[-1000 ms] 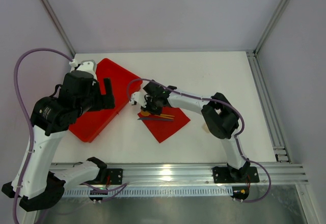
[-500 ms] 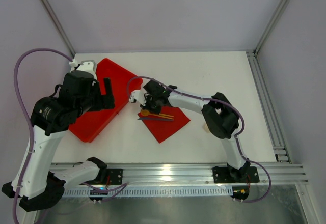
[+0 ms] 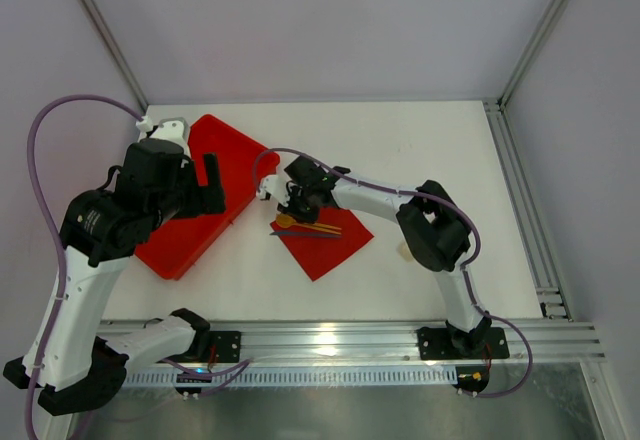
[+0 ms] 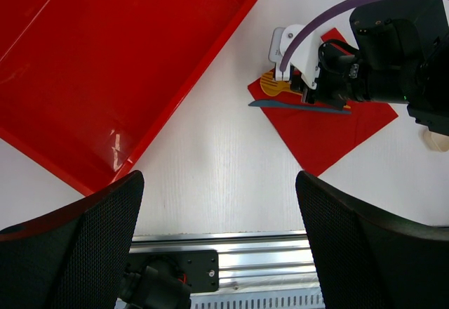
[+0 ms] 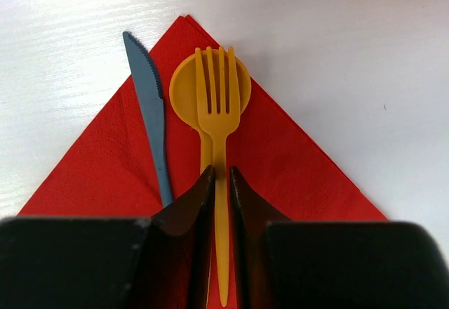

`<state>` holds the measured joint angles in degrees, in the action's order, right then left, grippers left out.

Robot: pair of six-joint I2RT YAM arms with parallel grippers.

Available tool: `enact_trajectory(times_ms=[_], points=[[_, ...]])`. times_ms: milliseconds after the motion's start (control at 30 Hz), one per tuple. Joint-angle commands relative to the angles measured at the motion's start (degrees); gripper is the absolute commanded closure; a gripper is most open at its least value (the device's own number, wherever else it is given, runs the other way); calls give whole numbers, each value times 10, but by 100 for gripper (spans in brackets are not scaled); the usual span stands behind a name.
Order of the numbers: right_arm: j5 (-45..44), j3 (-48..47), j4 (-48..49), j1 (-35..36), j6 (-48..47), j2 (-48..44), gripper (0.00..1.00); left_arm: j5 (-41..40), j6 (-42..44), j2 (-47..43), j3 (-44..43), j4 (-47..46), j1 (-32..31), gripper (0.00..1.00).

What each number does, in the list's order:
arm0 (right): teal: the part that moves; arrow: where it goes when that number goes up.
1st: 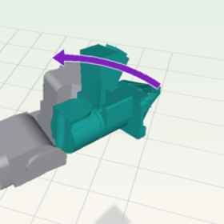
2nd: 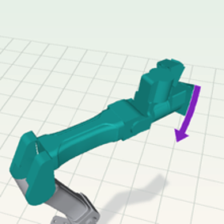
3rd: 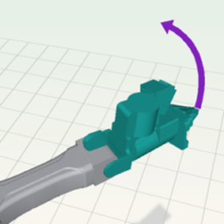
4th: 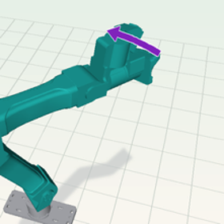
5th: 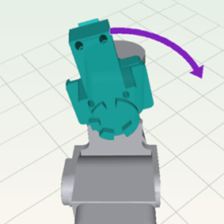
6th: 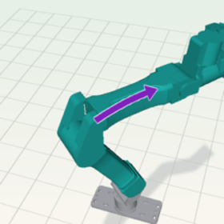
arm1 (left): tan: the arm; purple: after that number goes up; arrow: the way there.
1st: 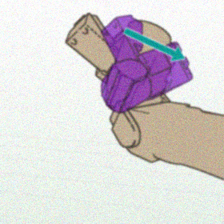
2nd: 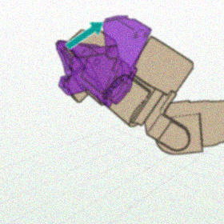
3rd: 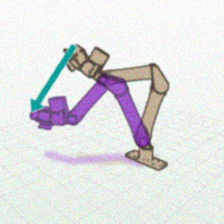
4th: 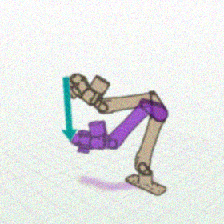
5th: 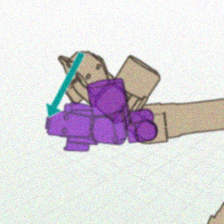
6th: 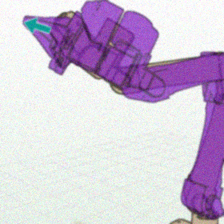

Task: Place the utensils on the paper napkin and roll it up
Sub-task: Adjust the utensils on the napkin.

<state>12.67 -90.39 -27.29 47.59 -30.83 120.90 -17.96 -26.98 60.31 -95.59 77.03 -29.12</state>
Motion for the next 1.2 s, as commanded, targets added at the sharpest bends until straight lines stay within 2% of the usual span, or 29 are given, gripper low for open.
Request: enact_trajectory(times_ms=[0, 400, 800, 1067, 1167], points=[[10, -10, 14, -1, 3, -9, 83, -3, 4, -1, -10, 21, 3, 9], [14, -11, 14, -2, 5, 4, 84, -4, 3, -1, -7, 22, 3, 9], [22, -8, 17, -1, 7, 7, 94, -3, -2, -1, -7, 22, 3, 9], [20, -8, 16, -2, 8, 4, 94, -2, -4, 0, -7, 22, 3, 9], [16, 6, 28, -2, 19, -13, 91, -1, -3, 1, -7, 19, 3, 10]])
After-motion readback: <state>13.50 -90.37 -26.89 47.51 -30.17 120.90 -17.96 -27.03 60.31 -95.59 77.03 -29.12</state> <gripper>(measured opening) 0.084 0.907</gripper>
